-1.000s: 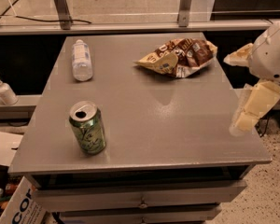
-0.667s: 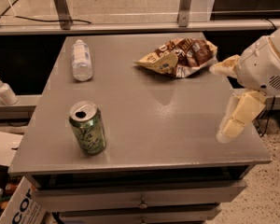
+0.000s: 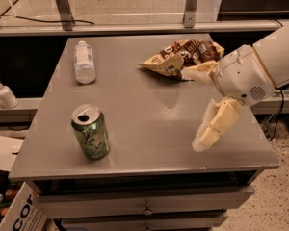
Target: Pick green can
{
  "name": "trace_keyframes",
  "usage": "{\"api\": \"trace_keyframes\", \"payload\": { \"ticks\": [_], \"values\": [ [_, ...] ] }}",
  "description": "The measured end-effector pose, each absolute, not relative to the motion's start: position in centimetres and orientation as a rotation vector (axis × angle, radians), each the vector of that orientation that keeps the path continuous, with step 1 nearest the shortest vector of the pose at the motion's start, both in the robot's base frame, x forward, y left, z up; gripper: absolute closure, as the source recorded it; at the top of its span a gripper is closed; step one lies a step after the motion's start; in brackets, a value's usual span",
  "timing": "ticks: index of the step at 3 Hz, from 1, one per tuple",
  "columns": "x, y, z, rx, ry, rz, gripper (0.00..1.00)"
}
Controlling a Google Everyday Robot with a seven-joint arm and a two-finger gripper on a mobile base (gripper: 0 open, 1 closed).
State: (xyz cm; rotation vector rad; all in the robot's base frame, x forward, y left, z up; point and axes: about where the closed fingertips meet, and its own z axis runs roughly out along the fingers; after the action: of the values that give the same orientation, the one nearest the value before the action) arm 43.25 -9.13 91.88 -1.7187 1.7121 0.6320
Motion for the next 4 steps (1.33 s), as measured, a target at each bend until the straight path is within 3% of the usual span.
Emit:
{"api": "trace_keyframes", "payload": {
  "ticks": [2, 4],
  "values": [
    [43.3, -8.4, 91.8, -1.716, 1.693, 0.650, 0.00],
    [45.0, -2.7, 91.6, -1.576, 1.584, 0.754, 0.00]
  ]
}}
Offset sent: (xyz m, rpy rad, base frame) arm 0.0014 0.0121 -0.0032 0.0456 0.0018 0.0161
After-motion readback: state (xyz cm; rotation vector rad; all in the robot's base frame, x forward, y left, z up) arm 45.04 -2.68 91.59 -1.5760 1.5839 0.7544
